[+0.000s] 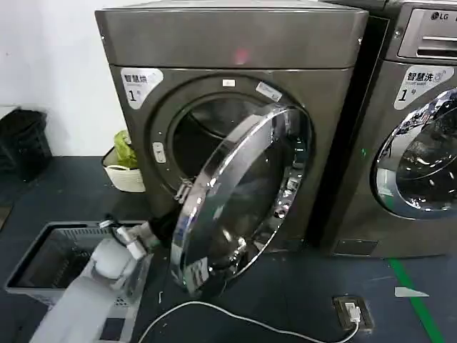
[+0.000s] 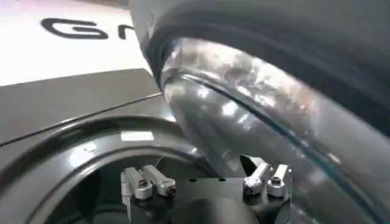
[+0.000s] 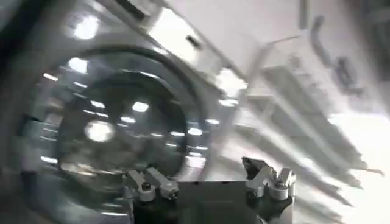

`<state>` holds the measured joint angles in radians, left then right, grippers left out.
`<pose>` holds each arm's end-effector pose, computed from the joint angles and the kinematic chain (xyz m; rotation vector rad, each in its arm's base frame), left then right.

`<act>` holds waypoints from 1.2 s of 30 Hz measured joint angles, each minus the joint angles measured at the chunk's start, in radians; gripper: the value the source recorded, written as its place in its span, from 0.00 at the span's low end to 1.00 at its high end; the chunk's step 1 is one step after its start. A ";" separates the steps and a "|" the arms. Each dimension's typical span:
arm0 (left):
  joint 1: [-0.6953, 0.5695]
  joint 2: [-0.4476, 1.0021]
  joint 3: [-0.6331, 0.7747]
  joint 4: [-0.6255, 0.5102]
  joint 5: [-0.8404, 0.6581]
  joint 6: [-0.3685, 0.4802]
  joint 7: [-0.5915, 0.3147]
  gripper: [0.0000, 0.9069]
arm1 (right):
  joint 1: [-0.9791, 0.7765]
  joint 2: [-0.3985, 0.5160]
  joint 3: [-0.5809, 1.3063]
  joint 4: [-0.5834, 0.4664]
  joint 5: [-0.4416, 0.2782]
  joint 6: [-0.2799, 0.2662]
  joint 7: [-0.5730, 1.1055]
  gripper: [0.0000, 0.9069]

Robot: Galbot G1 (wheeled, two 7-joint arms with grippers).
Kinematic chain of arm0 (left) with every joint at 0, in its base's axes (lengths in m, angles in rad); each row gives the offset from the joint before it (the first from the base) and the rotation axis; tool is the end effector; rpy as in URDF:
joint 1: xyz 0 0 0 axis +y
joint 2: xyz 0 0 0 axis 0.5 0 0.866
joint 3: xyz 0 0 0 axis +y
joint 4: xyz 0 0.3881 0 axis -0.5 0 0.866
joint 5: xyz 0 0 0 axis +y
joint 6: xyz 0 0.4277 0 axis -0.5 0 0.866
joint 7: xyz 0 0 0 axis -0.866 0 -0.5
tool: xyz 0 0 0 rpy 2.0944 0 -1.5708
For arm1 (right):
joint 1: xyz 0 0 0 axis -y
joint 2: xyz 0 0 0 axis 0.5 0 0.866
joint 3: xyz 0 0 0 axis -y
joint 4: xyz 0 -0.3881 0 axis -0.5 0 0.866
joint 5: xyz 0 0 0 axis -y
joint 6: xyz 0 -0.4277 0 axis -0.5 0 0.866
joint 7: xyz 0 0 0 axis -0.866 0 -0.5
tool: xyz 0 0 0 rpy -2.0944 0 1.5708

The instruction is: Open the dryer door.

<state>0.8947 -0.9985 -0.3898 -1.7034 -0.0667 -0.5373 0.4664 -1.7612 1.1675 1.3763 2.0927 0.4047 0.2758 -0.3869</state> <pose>0.4623 0.1320 -0.2419 0.8807 2.2253 0.8016 0.1508 -0.3254 -0.1985 0.0216 2.7920 -0.7367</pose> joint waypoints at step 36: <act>-0.353 -0.235 0.517 0.187 0.036 0.004 0.006 1.00 | -0.019 0.145 0.754 -0.520 -0.178 -0.179 0.531 1.00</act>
<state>0.5418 -1.2330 0.1269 -1.5169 -0.0304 -0.5330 0.4722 -1.7803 1.3121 2.1305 1.5723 0.2271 0.0964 0.1444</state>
